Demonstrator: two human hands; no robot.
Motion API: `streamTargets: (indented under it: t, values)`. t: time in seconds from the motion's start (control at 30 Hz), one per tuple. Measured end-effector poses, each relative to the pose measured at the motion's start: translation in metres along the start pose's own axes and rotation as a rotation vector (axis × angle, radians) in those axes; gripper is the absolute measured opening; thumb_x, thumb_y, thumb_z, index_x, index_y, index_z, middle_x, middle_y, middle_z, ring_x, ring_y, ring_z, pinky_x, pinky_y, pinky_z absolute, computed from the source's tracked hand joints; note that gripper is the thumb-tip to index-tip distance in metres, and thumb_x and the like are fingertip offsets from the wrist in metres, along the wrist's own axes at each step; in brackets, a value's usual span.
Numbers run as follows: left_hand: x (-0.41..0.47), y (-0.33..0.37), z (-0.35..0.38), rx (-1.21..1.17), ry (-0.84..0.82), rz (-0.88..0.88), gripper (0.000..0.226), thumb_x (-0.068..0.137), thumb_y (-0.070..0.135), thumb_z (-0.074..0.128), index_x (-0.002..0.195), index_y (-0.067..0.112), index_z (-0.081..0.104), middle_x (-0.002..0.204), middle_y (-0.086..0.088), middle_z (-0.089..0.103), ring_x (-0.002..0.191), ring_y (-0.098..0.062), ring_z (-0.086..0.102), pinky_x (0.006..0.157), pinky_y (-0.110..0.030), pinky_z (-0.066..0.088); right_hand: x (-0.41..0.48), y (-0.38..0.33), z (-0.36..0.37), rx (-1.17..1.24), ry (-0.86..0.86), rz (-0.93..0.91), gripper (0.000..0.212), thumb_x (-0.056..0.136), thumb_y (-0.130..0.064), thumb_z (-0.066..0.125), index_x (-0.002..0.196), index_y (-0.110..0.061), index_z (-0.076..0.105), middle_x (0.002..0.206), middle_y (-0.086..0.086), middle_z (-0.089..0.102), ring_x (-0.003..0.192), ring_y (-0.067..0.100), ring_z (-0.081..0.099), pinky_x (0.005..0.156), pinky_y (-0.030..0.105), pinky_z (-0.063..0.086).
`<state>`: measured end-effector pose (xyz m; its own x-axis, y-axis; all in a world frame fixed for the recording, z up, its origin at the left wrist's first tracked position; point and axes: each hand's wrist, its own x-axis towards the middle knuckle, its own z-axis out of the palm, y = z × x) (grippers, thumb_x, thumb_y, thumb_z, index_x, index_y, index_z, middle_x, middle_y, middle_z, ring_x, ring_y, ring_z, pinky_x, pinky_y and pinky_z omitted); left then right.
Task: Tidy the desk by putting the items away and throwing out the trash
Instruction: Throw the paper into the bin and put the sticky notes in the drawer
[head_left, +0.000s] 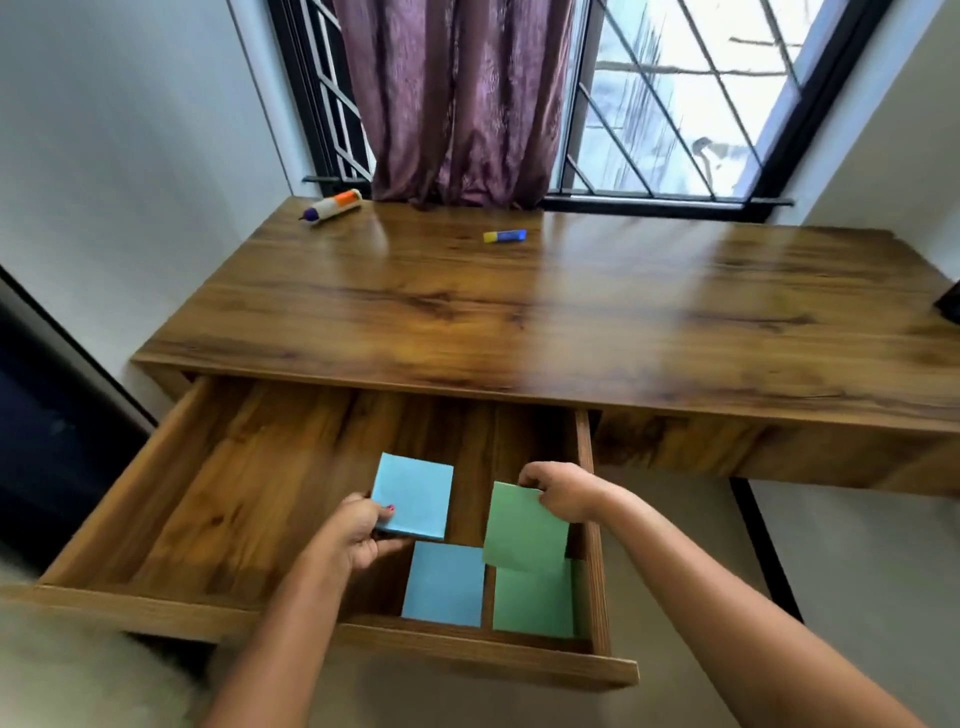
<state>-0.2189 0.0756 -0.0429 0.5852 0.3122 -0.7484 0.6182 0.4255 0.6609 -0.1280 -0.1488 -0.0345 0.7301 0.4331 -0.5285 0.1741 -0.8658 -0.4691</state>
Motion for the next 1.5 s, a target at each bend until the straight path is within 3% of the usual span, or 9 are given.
streamTargets:
  t: [0.17,0.43,0.63,0.97,1.1,1.23,1.3,1.43,1.5]
  values:
    - [0.015,-0.008,-0.001,0.011,-0.010,-0.053,0.035,0.093,-0.011,0.039,0.127,-0.002,0.040,0.131,-0.027,0.049,0.117,-0.044,0.052,0.081,-0.054,0.048,0.005,-0.016,0.023,-0.393,-0.083,0.051,0.061,0.090,0.009,0.036,0.144,-0.020,0.034,0.146,0.008,0.042,0.138,0.029,0.033,0.114,0.051,0.016]
    - [0.018,-0.013,-0.003,0.005,-0.023,-0.081,0.025,0.094,-0.010,0.038,0.117,0.000,0.041,0.124,-0.027,0.050,0.119,-0.043,0.051,0.084,-0.054,0.048,0.011,-0.013,0.043,-0.680,-0.195,0.139,0.059,0.093,0.003,0.037,0.148,-0.015,0.028,0.152,0.009,0.035,0.144,0.033,0.021,0.110,0.065,-0.009]
    - [0.020,-0.022,0.001,0.016,-0.023,-0.098,0.030,0.095,-0.012,0.035,0.122,-0.001,0.042,0.132,-0.028,0.047,0.122,-0.044,0.048,0.097,-0.058,0.043,0.007,-0.003,0.059,-0.826,-0.098,0.124,0.031,0.094,-0.008,0.047,0.123,-0.010,0.057,0.122,0.008,0.062,0.128,0.033,0.045,0.110,0.063,-0.010]
    - [0.014,-0.035,0.002,0.056,-0.057,-0.157,0.034,0.095,-0.009,0.038,0.129,-0.003,0.039,0.123,-0.026,0.049,0.120,-0.042,0.050,0.091,-0.055,0.047,-0.001,0.000,0.076,-0.939,0.076,-0.019,0.037,0.095,-0.013,0.051,0.132,-0.010,0.050,0.103,0.005,0.069,0.109,0.029,0.060,0.114,0.057,-0.007]
    - [0.013,-0.038,0.001,0.068,-0.088,-0.179,0.031,0.095,-0.008,0.041,0.125,-0.003,0.040,0.102,-0.021,0.052,0.118,-0.041,0.052,0.087,-0.052,0.048,-0.006,-0.008,0.072,-0.784,0.137,-0.021,0.033,0.093,-0.008,0.050,0.126,-0.010,0.052,0.107,0.008,0.068,0.114,0.030,0.058,0.117,0.055,0.002]
    - [0.013,-0.039,0.002,0.073,-0.153,-0.170,0.029,0.094,-0.008,0.043,0.121,0.001,0.043,0.102,-0.020,0.054,0.107,-0.039,0.055,0.082,-0.050,0.051,0.005,-0.026,0.072,0.142,0.203,0.062,0.036,0.097,-0.011,0.047,0.133,-0.013,0.047,0.127,0.009,0.059,0.118,0.026,0.056,0.105,0.042,0.042]
    - [0.015,-0.041,0.001,0.135,-0.170,-0.147,0.030,0.092,-0.008,0.046,0.120,0.003,0.045,0.101,-0.019,0.054,0.099,-0.036,0.056,0.075,-0.047,0.054,0.010,-0.031,0.075,0.419,0.208,0.075,0.040,0.097,-0.009,0.049,0.137,-0.014,0.046,0.135,0.009,0.053,0.122,0.024,0.054,0.097,0.034,0.050]
    - [0.024,-0.050,-0.005,0.378,-0.116,-0.028,0.035,0.088,-0.008,0.053,0.119,0.006,0.047,0.104,-0.017,0.058,0.090,-0.030,0.057,0.059,-0.036,0.053,0.011,-0.030,0.080,0.454,0.245,0.094,0.034,0.092,0.003,0.053,0.122,-0.013,0.057,0.117,0.010,0.060,0.101,0.021,0.064,0.081,0.027,0.057]
    - [0.029,-0.055,-0.007,0.559,-0.062,0.058,0.028,0.087,-0.008,0.055,0.111,0.006,0.052,0.111,-0.018,0.062,0.091,-0.028,0.058,0.064,-0.033,0.051,0.013,-0.027,0.084,0.418,0.253,0.098,0.030,0.091,0.004,0.054,0.114,-0.013,0.060,0.113,0.010,0.062,0.098,0.020,0.064,0.080,0.027,0.057]
